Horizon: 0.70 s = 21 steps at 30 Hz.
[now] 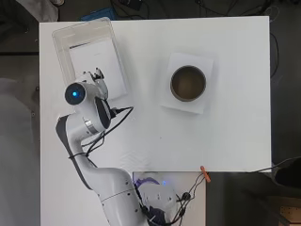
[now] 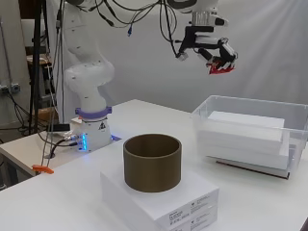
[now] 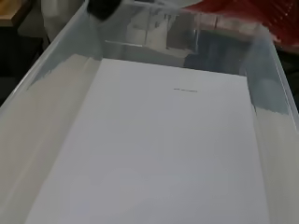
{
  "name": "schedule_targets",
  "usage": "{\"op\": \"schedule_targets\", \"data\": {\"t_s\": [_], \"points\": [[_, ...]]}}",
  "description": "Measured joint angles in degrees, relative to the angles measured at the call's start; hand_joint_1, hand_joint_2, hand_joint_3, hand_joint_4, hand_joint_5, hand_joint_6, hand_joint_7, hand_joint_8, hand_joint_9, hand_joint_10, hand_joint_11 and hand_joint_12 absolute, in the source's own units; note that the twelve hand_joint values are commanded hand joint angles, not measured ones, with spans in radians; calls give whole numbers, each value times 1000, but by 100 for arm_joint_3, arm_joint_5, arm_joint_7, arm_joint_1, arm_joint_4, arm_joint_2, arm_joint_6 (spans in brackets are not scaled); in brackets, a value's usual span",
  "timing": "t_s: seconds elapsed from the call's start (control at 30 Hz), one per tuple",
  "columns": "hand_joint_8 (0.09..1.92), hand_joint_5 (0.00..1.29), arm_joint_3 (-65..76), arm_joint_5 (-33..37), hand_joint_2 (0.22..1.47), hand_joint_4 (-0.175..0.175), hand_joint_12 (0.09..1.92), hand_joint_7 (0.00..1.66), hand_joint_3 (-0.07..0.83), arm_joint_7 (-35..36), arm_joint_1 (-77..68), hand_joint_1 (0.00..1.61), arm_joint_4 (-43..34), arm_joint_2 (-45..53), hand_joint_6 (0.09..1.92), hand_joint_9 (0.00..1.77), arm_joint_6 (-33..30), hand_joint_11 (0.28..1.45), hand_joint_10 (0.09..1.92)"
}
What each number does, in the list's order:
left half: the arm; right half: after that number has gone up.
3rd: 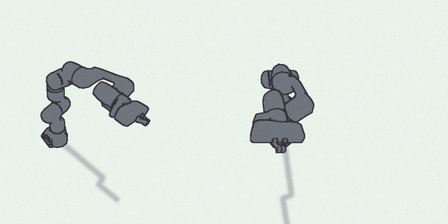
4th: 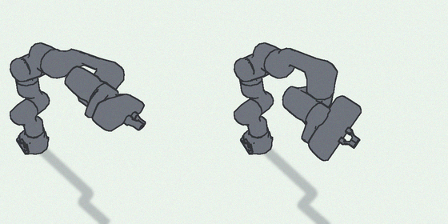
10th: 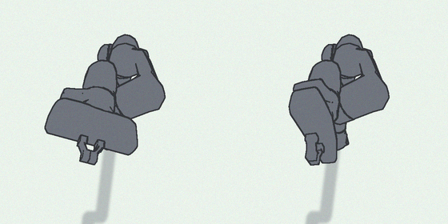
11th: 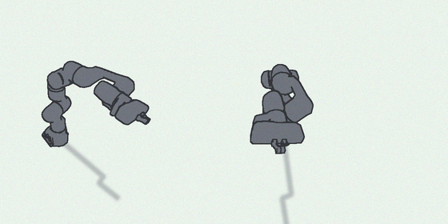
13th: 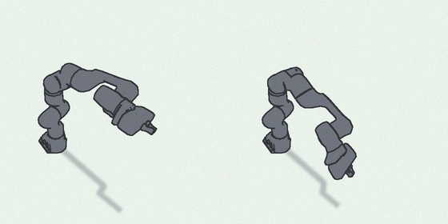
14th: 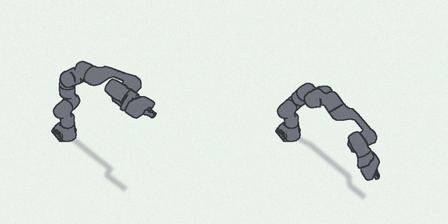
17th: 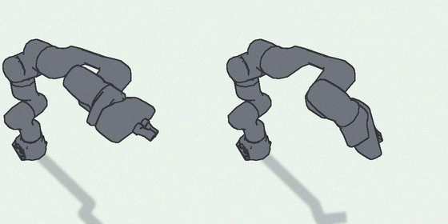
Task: Teleoperate dual arm-hand system to remove items from a box
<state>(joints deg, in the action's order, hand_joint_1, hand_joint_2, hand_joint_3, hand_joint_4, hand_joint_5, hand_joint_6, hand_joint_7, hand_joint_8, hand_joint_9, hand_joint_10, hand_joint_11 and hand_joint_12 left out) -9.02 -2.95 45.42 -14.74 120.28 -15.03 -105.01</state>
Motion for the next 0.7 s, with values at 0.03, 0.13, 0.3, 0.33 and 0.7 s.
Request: {"op": "schedule_targets", "data": {"t_s": [0.03, 0.13, 0.3, 0.33, 0.7], "points": [[1084, 936, 0, -3, 1120, -85, 1421, 1039, 0, 4, 3, 1232, 65, -64, 895, 1186, -90, 697, 1016], [1165, 919, 191, -94, 1133, -115, 1568, 1006, 0, 148, 158, 1234, 79, -74, 897, 1160, -56, 742, 1245], [1333, 871, 1755, -771, 1165, -47, 1731, 957, 2, 1093, 821, 1143, 966, -1373, 993, 1202, -83, 865, 1611], [1344, 862, 2045, -891, 1170, 53, 1746, 972, 2, 1232, 918, 1064, 1086, -1686, 1076, 1213, -115, 887, 1652], [1374, 802, 4712, -830, 1204, 173, 1762, 1057, 2, 2915, 1078, 945, 1116, -426, 1247, 1281, -927, 926, 1691]]}}
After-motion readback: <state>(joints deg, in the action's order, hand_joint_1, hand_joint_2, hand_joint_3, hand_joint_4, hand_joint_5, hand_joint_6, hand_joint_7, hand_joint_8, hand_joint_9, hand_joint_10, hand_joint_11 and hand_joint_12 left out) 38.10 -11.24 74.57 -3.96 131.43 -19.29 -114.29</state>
